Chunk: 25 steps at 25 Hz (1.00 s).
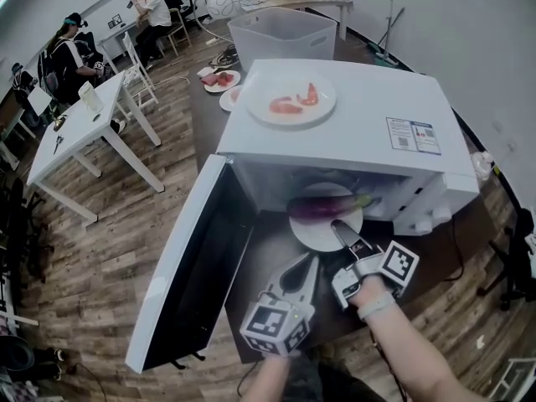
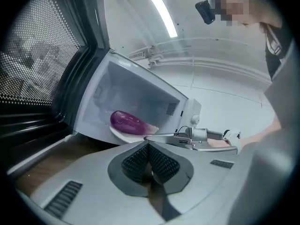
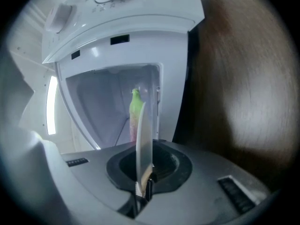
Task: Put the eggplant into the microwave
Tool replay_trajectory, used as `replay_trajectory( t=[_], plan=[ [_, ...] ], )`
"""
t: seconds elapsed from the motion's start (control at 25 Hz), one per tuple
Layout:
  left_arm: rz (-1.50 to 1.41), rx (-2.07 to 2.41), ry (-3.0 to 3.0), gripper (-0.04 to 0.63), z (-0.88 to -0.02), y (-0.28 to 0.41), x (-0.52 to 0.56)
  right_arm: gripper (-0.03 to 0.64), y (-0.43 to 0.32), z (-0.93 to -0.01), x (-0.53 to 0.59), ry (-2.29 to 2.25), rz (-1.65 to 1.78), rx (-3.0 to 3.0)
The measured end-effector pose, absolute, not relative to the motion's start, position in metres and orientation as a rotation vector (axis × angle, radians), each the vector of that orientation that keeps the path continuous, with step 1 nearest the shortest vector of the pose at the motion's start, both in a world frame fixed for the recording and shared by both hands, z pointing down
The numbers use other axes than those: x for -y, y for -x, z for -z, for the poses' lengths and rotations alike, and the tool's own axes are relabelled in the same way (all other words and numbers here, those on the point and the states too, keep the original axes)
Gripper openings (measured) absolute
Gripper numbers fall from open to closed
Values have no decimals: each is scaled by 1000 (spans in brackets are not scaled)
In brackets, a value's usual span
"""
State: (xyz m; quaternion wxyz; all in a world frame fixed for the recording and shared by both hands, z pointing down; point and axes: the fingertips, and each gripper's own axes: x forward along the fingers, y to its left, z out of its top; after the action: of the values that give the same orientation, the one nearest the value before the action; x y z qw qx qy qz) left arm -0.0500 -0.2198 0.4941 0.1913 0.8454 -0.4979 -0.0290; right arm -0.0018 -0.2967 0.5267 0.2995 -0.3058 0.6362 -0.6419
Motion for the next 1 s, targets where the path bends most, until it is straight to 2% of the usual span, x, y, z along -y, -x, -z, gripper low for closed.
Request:
replay_trajectory(
  t=[1.0],
  plan=[
    [33, 1321, -2357, 2, -506, 29, 246, 13, 5, -526, 320, 828, 1694, -1714]
  ],
)
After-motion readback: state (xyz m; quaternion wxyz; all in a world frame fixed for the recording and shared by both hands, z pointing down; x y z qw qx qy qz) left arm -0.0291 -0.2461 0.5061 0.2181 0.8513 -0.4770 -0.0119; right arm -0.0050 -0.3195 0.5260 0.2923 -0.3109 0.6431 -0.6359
